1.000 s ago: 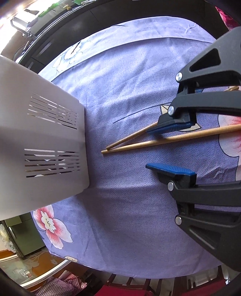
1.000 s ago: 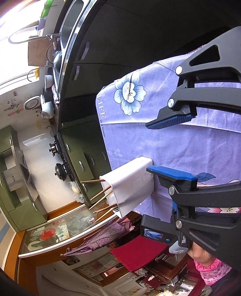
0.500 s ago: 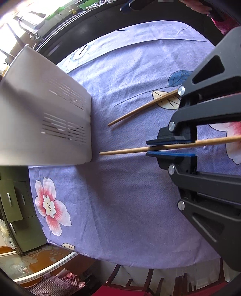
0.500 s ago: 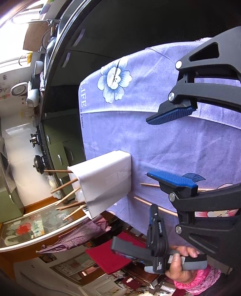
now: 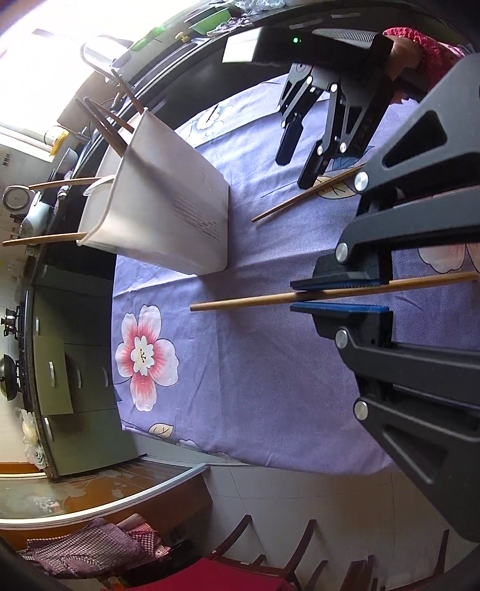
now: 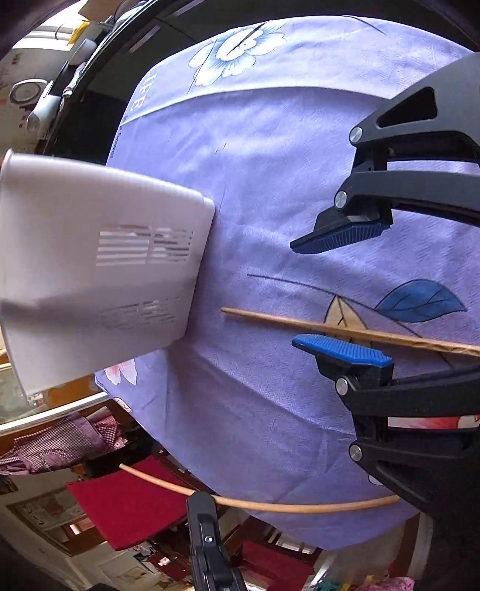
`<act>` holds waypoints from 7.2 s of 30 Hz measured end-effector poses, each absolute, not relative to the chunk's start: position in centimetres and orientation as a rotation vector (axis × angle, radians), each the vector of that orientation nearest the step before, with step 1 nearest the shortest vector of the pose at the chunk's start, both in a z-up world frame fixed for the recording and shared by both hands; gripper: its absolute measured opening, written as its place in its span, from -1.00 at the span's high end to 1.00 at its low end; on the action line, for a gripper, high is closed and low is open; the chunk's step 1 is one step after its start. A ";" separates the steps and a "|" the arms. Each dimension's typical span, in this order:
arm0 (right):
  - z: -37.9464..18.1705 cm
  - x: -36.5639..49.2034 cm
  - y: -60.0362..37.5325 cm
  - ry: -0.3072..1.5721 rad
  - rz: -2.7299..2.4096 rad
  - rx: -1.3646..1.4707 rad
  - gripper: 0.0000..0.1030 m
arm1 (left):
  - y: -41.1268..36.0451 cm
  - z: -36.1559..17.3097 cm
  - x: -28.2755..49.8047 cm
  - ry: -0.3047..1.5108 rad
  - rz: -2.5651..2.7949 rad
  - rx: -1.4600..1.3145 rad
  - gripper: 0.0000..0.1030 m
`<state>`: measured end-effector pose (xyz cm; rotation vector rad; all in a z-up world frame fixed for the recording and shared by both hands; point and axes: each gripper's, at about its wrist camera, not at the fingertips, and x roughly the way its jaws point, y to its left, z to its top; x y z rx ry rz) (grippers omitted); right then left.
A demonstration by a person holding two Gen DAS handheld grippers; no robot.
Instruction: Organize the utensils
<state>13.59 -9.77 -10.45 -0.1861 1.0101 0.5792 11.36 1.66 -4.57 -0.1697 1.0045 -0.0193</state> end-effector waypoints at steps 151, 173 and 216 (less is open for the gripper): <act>12.5 22.6 -13.3 0.500 0.475 0.076 0.88 | -4.3 9.9 20.4 0.532 -0.109 -0.023 0.89; 10.0 12.0 -18.1 0.389 0.444 0.072 -0.91 | -3.0 8.0 12.5 0.375 -0.026 -0.015 -0.88; 3.3 -1.7 -21.6 0.336 0.275 0.046 -0.91 | -1.2 2.7 -0.6 0.397 0.026 -0.067 -0.88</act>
